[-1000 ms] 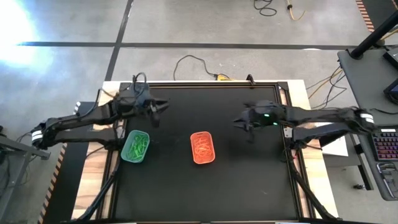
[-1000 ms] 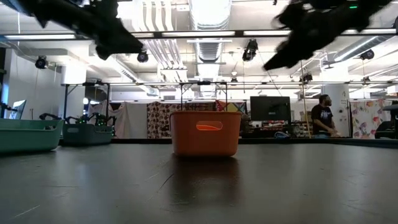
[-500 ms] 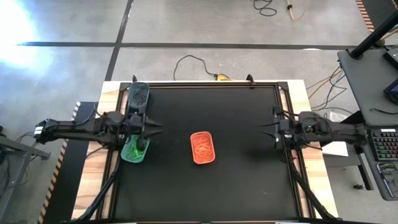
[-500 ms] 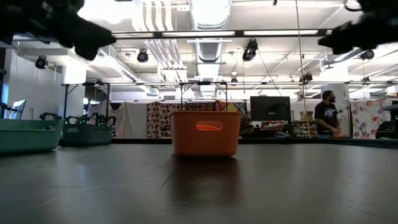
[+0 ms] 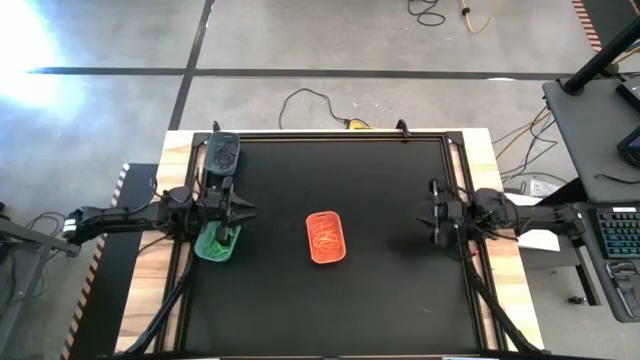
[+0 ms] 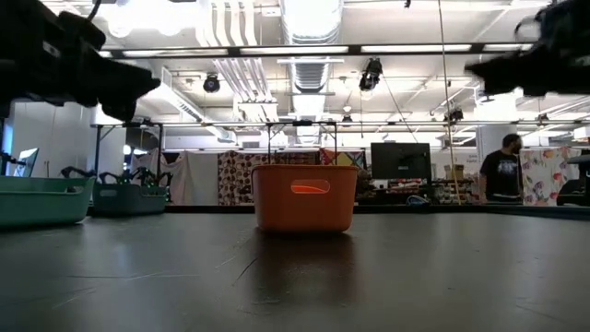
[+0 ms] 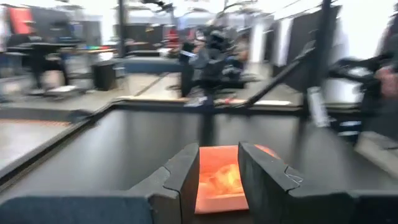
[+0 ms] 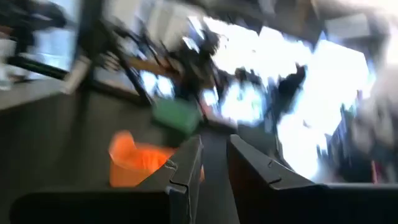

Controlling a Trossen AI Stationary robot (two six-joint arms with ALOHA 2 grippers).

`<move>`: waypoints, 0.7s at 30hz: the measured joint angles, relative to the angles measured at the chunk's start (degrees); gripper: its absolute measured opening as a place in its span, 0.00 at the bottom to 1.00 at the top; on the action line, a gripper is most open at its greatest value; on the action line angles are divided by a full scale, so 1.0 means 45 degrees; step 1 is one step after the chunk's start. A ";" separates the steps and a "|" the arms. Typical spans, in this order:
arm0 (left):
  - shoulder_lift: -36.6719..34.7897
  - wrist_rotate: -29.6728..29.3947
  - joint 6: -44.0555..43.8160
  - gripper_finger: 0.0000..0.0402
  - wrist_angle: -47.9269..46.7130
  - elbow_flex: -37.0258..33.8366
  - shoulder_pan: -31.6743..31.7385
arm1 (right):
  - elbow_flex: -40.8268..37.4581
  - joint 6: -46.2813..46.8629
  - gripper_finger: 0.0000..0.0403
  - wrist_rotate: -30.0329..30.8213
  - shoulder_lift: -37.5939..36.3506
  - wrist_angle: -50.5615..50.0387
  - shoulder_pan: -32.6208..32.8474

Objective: Sort rubber bands into baskets
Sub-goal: Return to Home Position

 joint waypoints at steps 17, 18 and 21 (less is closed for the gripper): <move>-0.1081 -0.1271 0.0649 0.24 -0.2502 -0.0015 -0.0612 | -0.0049 0.2194 0.18 0.1076 -0.0086 -0.0486 0.0005; -0.1011 -0.1274 0.0645 0.24 -0.2627 -0.0007 -0.0607 | -0.0053 0.3202 0.18 0.1039 -0.0053 -0.0482 0.0044; -0.0728 -0.1322 0.0643 0.24 -0.2627 0.0006 -0.0612 | -0.0053 0.7023 0.17 0.1024 0.0211 -0.0479 0.0151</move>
